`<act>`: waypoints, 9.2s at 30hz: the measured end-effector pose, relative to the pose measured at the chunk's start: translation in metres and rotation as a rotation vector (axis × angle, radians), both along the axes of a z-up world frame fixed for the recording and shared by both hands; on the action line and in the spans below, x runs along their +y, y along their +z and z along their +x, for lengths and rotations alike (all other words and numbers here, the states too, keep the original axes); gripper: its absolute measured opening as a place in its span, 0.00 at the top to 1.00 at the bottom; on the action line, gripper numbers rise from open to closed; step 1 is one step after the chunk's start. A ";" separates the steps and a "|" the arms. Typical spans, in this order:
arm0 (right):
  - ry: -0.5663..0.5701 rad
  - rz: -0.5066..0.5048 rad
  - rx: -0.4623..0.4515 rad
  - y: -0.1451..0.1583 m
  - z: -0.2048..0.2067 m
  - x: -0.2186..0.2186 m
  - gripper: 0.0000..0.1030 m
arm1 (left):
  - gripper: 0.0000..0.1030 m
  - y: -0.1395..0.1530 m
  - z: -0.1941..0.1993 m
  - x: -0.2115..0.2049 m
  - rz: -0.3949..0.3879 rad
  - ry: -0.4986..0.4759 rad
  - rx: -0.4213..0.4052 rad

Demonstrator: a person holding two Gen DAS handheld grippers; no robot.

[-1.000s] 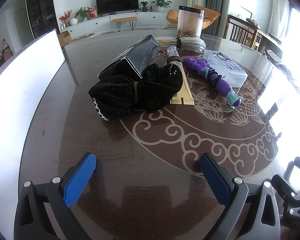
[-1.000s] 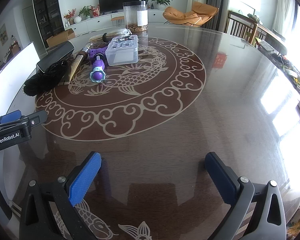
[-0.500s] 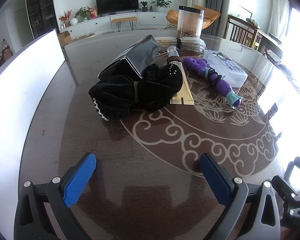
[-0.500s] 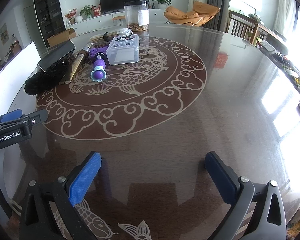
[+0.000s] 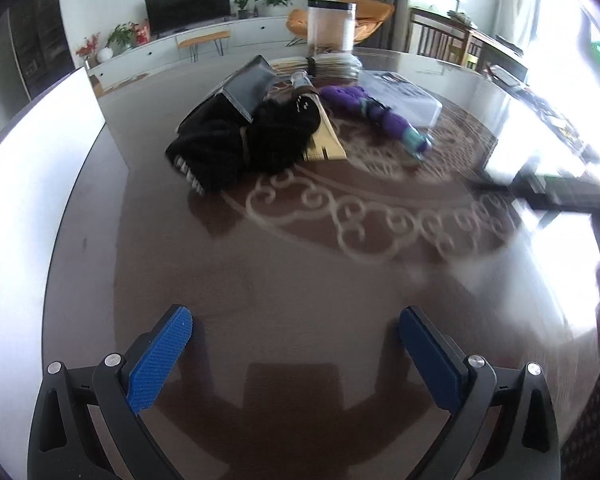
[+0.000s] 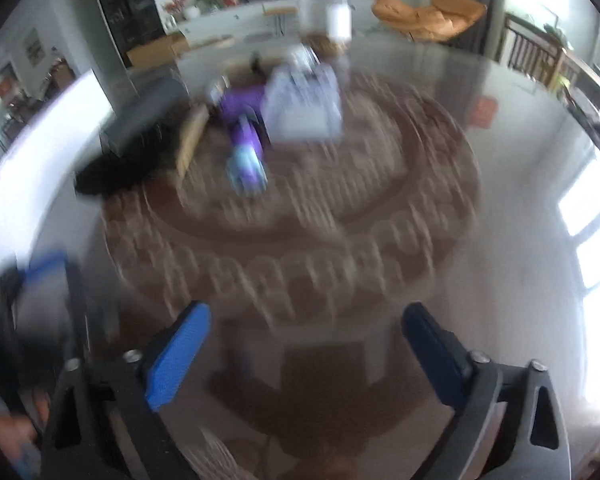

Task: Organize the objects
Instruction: 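Reach the right gripper toward the purple toy figure, then grasp the purple toy figure with the right gripper while the left gripper grasps the black fuzzy bundle, then carry both items over the cardboard box and open both grippers, then bring both open grippers back over the table, then grasp the clear Kuromi plastic case with the right gripper, then grasp the black soap box with the left gripper while the right gripper holds the case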

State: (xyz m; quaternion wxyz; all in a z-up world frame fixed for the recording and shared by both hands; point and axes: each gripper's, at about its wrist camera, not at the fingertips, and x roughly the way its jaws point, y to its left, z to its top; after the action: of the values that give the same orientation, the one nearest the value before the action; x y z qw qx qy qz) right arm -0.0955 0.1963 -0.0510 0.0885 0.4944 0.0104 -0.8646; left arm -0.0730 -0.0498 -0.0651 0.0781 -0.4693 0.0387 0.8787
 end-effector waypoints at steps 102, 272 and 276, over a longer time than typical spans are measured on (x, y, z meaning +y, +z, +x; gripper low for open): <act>0.226 -0.161 -0.006 0.076 0.073 -0.070 0.81 | 0.69 0.117 0.109 -0.114 0.284 0.113 0.187; -0.025 0.067 0.092 -0.026 0.028 0.030 0.04 | 0.00 0.003 -0.207 -0.001 -0.051 0.069 -0.287; -0.025 0.067 0.092 -0.026 0.028 0.030 0.03 | 0.00 0.004 -0.220 0.001 -0.057 0.056 -0.300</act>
State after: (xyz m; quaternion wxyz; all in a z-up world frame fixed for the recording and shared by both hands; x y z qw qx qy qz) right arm -0.0671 0.2263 -0.0775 0.0606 0.4571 0.0372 -0.8866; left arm -0.2929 -0.0486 -0.0610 0.0454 -0.5981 0.0383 0.7992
